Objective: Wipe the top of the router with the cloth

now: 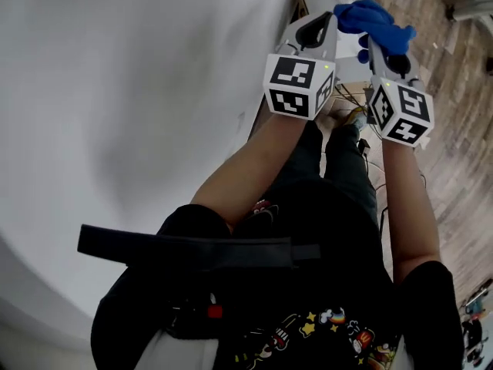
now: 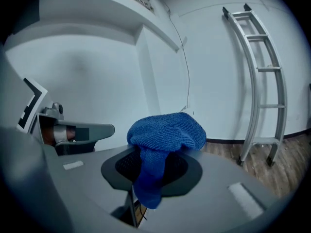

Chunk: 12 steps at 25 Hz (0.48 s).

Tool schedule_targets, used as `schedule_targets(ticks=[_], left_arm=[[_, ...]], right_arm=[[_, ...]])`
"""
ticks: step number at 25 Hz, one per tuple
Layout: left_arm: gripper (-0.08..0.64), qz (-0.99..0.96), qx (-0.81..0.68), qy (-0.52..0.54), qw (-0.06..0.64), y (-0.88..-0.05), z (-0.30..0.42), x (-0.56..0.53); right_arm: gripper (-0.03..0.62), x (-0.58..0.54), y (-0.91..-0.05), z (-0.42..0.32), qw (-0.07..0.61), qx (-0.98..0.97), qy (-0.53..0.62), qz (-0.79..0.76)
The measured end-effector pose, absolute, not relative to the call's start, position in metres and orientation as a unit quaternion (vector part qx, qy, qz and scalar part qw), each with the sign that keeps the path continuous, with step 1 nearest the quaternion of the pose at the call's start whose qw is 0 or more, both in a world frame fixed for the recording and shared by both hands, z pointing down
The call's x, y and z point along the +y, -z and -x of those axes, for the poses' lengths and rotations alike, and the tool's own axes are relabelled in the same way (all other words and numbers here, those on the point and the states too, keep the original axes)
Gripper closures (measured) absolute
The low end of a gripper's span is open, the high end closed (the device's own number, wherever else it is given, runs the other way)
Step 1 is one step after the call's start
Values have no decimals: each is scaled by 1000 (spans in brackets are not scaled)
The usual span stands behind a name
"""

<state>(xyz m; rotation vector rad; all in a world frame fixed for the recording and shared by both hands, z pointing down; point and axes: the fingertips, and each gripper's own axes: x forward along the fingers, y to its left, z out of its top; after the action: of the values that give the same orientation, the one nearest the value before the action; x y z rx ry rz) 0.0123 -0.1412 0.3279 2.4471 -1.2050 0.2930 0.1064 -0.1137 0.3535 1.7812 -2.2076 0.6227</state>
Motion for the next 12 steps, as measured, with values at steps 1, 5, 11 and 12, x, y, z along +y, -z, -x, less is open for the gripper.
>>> schedule_targets(ticks=[1, 5, 11, 12], left_arm=[[560, -881, -426, -91, 182, -304, -15, -138], [560, -903, -408, -43, 125, -228, -25, -129], [560, -920, -386, 0, 69, -147, -38, -112], [560, -922, -382, 6, 60, -139, -39, -109]], right_arm=[[480, -111, -330, -109, 106, -758, -197, -613], [480, -102, -259, -120, 71, -760, -140, -631], [480, -96, -171, -130, 29, -762, -71, -644], [480, -94, -160, -130, 23, -762, -60, -645]])
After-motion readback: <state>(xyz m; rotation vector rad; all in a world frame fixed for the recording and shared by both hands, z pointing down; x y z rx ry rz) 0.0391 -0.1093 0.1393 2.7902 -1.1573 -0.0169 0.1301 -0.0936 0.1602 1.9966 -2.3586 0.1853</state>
